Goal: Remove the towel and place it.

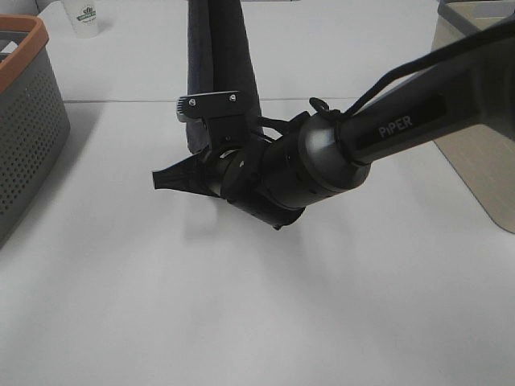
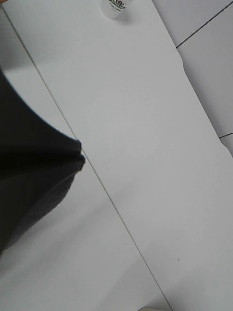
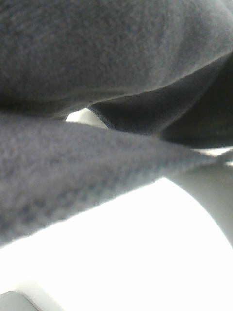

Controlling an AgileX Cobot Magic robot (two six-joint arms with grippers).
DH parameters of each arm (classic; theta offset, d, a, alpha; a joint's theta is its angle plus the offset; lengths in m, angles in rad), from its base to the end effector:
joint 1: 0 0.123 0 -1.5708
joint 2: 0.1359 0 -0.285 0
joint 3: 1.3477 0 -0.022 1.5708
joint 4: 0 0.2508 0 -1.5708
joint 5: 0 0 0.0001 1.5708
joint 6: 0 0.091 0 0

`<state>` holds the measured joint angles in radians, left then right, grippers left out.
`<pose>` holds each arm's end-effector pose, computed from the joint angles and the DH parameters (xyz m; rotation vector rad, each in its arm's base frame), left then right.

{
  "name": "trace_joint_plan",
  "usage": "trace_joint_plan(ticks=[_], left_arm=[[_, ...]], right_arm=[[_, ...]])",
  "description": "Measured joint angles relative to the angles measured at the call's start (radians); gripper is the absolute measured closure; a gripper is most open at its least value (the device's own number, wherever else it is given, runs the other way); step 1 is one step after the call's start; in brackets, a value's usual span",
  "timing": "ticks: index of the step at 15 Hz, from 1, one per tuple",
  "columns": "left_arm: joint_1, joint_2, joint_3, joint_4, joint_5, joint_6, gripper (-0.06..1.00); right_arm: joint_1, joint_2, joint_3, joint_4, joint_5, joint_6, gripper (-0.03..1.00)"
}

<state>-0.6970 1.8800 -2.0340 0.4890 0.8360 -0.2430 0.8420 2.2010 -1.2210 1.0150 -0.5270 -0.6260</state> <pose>0.3535 -0.2545 0.4181 0.6027 1.9770 0.0078 0.3221 0.3025 0.1007 -0.2978 2.0886 0.2183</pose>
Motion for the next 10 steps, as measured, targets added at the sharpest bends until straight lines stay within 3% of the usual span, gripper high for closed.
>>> trace_joint_plan(ticks=[1,7,10], left_arm=[[0.000,0.000,0.000,0.000,0.000,0.000,0.94],[0.012,-0.003,-0.014,-0.001,0.005,-0.056,0.94],[0.064,-0.017,-0.099,-0.001,0.008,-0.163,0.94]], right_arm=[[0.000,-0.004,0.000,0.000,0.004,0.000,0.95],[0.000,-0.241,0.052,0.000,0.220,-0.169,0.95],[-0.001,-0.380,0.096,0.000,0.361,-0.299,0.95]])
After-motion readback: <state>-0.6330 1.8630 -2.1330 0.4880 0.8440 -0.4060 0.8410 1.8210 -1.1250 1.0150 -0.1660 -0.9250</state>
